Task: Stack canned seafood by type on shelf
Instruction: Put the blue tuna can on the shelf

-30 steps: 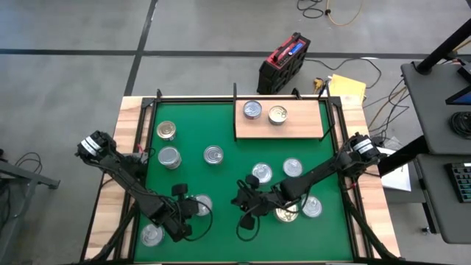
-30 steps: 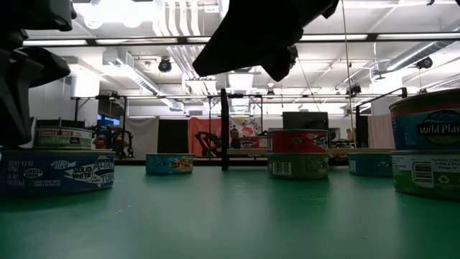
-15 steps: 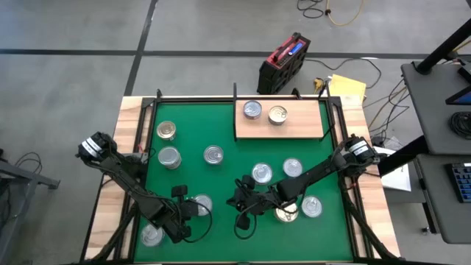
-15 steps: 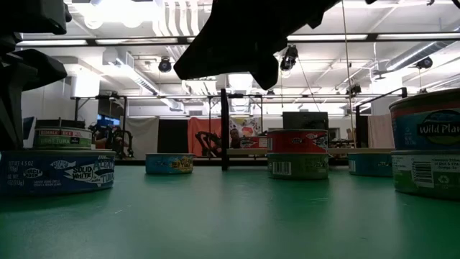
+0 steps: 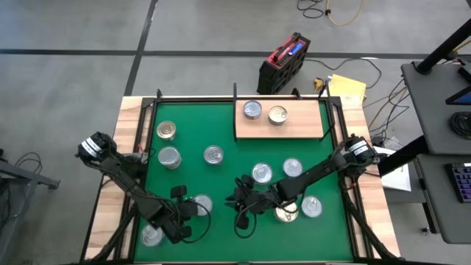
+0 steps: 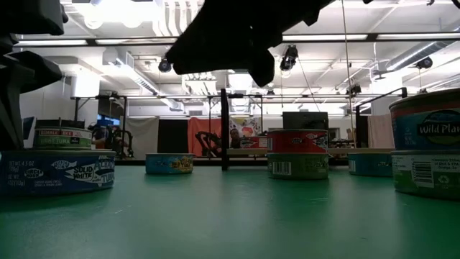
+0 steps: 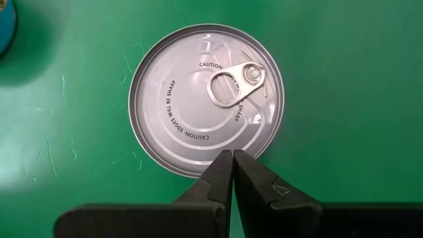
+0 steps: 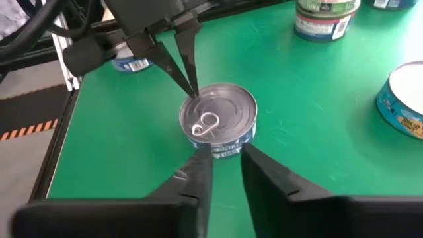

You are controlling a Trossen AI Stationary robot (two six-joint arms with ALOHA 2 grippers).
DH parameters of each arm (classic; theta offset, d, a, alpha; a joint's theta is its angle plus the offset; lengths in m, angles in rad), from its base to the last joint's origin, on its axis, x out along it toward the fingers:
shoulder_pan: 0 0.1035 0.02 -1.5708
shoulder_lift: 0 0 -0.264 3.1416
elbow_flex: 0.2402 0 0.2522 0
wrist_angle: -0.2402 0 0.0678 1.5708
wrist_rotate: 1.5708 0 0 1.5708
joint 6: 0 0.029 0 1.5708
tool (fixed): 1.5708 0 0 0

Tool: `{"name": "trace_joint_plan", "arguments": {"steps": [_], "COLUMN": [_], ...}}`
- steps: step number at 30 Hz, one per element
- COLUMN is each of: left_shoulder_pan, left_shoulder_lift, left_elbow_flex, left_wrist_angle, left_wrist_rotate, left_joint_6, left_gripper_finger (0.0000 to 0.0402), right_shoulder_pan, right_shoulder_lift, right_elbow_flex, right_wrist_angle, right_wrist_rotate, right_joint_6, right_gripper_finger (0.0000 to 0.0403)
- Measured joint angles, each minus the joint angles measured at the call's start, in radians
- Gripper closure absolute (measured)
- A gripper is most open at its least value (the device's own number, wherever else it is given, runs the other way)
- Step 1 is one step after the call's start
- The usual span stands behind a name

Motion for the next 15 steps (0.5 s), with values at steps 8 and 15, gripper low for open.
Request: {"name": "trace_joint_plan", "arguments": {"steps": [8, 15], "left_shoulder_pan": [-0.012, -0.017], "left_shoulder_lift": [0.001, 0.002], "left_elbow_flex": [-0.004, -0.01], "left_wrist_angle": [0.01, 0.023], "left_wrist_rotate": [-0.024, -0.049], "left_joint_6": [-0.012, -0.031], "left_gripper_finger": [0.0402, 0.0402], "right_shoulder_pan": [-0.006, -0.011], "right_shoulder_lift": [0.0, 0.006], "right_elbow_flex": [-0.001, -0.014], "right_wrist_angle": [0.05, 0.097], "right_wrist_rotate": [0.001, 0.001], "right_joint_6": [-0.072, -0.141], "right_gripper_finger": [0.0242, 0.0215]}}
